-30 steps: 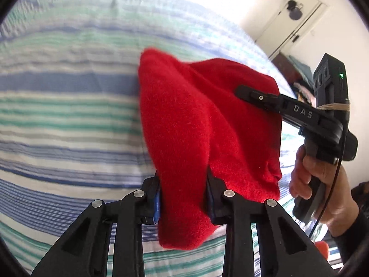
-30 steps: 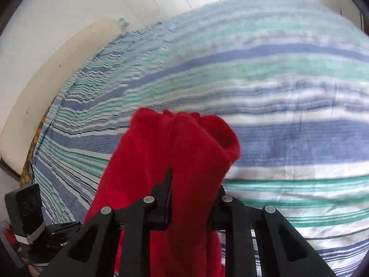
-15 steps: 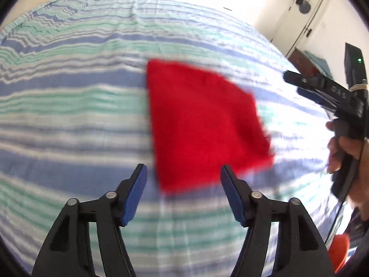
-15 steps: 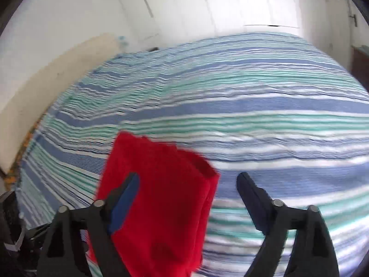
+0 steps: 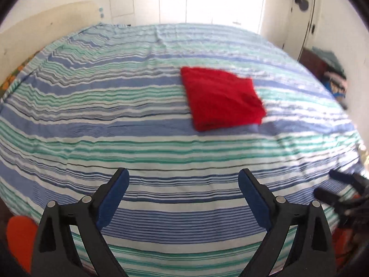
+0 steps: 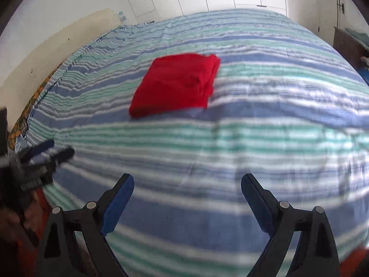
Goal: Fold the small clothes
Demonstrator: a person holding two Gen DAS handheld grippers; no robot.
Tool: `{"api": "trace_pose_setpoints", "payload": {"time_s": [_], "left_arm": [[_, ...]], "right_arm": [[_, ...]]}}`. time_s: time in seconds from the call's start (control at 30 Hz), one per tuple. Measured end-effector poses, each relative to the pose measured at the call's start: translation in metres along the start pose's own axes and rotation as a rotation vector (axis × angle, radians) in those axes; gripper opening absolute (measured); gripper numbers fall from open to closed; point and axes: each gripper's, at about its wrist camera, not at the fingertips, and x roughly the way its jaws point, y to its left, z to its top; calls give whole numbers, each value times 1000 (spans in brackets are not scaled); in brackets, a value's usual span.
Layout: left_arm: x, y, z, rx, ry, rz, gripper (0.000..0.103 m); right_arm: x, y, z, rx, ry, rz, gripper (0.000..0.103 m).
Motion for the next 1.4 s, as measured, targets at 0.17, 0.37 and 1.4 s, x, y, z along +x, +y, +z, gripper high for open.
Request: {"api": "trace_pose_setpoints", "payload": {"time_s": [0.17, 0.37, 1.4], "left_arm": [[-19, -10, 8, 66, -66, 108, 96], [-47, -14, 2, 68, -109, 148, 98], [-66, -30, -4, 125, -133, 212, 98]], "right_arm": [[-25, 20, 6, -74, -30, -70, 94], [-46, 39, 23, -74, -73, -62, 94], [-69, 69, 0, -177, -92, -112, 94]]}}
